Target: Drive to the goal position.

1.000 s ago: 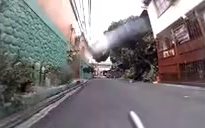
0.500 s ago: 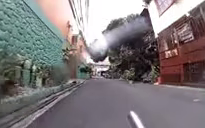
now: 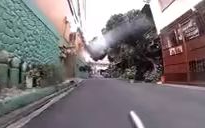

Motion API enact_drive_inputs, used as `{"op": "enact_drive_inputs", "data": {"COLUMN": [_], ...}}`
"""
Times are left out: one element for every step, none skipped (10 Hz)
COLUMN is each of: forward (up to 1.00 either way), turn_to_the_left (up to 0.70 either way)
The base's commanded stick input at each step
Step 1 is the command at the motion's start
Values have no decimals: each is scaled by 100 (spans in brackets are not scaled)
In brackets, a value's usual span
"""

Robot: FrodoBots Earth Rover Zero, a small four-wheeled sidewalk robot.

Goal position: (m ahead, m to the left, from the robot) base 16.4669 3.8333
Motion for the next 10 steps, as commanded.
{"op": "enact_drive_inputs", "data": {"forward": [85, 85, 85, 85, 85, 85, 85, 85, 85, 85], "turn_to_the_left": [-16, -2, 0, 0, -5, -20, -31, -31, -32, -27]}}
